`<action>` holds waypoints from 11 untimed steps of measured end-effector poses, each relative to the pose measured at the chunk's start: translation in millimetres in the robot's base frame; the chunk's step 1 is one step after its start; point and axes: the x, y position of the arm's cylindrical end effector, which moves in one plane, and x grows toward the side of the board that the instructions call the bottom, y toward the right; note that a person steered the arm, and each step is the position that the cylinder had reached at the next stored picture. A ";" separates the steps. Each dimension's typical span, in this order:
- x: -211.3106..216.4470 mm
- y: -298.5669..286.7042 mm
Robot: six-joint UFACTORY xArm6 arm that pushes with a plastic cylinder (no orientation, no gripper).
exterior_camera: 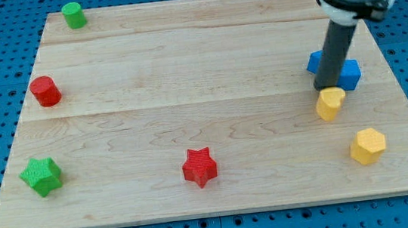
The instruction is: Slide the red star a bit left and up
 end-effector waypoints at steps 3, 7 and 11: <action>40.5 9.4; 135.3 -125.4; 36.4 -243.2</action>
